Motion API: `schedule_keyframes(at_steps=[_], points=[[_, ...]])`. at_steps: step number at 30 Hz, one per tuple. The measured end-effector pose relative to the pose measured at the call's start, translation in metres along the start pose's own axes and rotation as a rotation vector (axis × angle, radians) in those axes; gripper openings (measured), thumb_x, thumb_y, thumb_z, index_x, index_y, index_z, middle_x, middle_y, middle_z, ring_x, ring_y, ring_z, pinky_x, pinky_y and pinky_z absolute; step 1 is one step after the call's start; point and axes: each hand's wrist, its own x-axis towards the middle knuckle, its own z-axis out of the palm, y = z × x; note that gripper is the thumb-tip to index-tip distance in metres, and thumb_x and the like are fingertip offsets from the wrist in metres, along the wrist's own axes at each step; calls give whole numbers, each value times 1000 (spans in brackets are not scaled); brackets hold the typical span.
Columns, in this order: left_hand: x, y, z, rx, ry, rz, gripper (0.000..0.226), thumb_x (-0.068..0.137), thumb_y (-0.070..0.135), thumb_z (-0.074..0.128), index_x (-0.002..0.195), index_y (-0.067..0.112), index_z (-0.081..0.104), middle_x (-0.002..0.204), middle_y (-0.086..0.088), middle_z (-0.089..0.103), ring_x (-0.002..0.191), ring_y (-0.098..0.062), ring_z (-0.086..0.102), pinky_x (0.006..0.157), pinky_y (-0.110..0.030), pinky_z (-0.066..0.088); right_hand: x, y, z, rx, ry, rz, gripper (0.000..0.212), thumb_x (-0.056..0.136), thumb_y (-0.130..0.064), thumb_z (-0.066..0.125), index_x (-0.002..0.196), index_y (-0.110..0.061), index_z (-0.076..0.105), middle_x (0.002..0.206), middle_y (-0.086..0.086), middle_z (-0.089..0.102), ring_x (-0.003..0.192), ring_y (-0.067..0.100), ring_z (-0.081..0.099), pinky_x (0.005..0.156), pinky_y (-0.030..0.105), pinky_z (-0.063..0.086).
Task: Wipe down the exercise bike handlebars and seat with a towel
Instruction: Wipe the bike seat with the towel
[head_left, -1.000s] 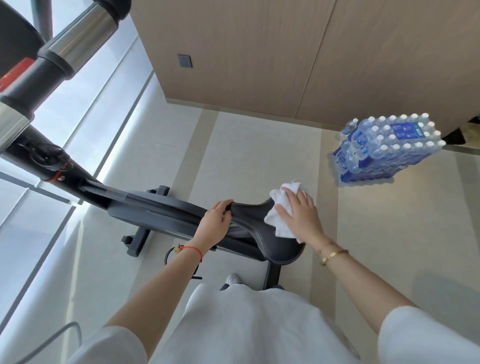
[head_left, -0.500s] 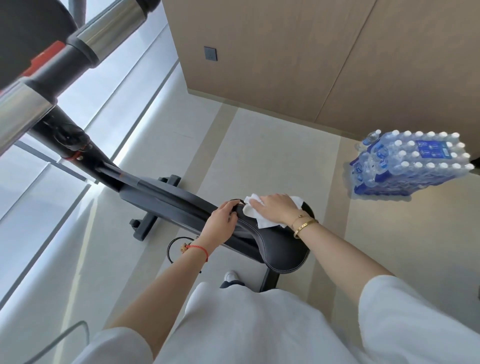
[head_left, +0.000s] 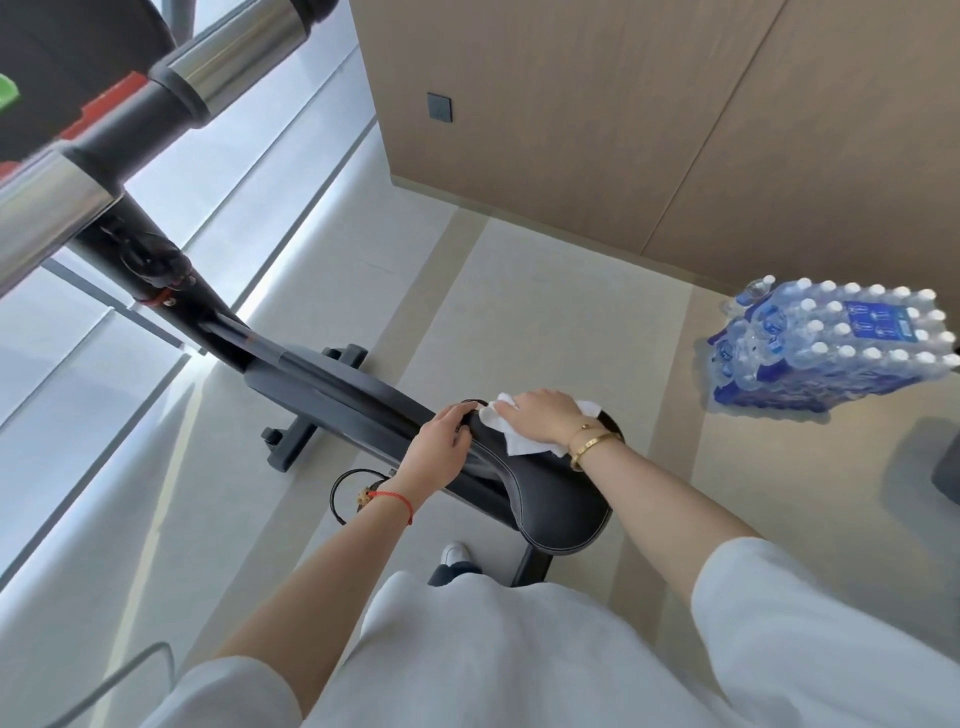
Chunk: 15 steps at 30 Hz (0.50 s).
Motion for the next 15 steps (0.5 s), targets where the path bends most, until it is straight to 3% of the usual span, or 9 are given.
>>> schedule_keyframes(at_steps=[4,7,10,12,15], points=[[0,1,1,-2,3,-21,43,98,12,36,139,23,46,141,3,49,117,-20,53,95,-26,41,-10,-3,5,59,72,-23,61,103,-49,20,106,-9,65,106,18,68,98,36,59,77,38,37],[0,2,1,10,-2,-23,44,98,12,36,140,22,45,142,2,48,121,-21,52,98,-26,40,-25,19,18,-15,278,-178,49,101,-48,29,96,-13,64,93,8,67,93,31,61,76,36,35],[-1,3,0,26,0,-19,45,98,11,35,141,21,44,143,1,47,124,-22,50,102,-28,39,-39,49,33,-67,453,-278,47,95,-54,30,96,-21,63,92,-5,66,97,21,59,83,36,37],[0,3,1,34,5,-19,45,98,11,35,141,20,44,144,1,47,126,-22,49,104,-30,38,-44,66,36,-21,473,-243,45,92,-58,30,102,-27,61,102,-10,64,106,19,55,86,37,39],[-1,5,1,34,14,-21,46,98,10,34,141,19,45,143,0,48,126,-23,49,105,-32,39,-43,67,24,178,372,-65,38,95,-55,37,108,-27,59,110,-8,62,106,22,53,83,34,39]])
